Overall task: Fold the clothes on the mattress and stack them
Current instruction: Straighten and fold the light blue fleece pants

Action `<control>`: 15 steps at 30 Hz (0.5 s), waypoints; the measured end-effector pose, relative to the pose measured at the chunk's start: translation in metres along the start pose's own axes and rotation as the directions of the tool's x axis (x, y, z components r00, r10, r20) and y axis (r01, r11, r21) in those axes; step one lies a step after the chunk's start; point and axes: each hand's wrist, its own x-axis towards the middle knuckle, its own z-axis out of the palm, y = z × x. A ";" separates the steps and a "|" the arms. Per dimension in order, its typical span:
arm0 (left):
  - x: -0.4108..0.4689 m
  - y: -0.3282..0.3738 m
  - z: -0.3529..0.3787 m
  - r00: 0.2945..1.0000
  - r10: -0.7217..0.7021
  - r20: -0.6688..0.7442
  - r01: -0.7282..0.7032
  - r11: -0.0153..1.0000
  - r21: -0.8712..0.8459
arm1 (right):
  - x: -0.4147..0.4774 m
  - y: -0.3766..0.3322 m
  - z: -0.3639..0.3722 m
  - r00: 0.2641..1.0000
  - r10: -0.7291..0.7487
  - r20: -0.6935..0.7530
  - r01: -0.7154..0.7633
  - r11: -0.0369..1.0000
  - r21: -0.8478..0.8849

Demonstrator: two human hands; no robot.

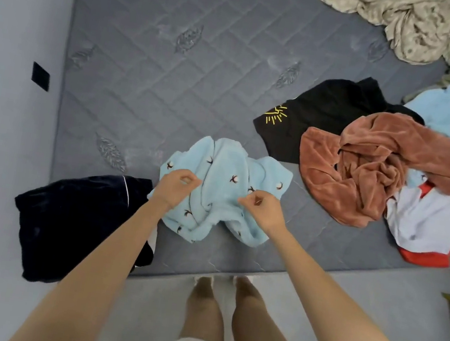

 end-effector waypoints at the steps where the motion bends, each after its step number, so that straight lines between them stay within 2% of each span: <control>1: 0.009 -0.001 0.000 0.999 -0.004 -0.035 0.004 1.000 -0.013 | 0.011 0.001 0.001 1.000 -0.024 -0.012 0.024 1.000 0.008; 9: 0.079 -0.036 0.023 0.990 -0.034 -0.136 0.029 0.999 -0.038 | 0.106 0.010 0.020 0.990 -0.136 -0.032 0.130 0.981 -0.143; 12: 0.105 -0.054 0.034 0.985 0.009 -0.171 -0.003 0.999 0.031 | 0.137 0.016 0.030 0.987 -0.158 -0.023 0.152 0.974 -0.169; 15: 0.132 -0.062 0.041 0.958 0.052 -0.282 -0.031 0.996 0.078 | 0.166 0.017 0.038 0.977 -0.211 -0.036 0.202 0.965 -0.167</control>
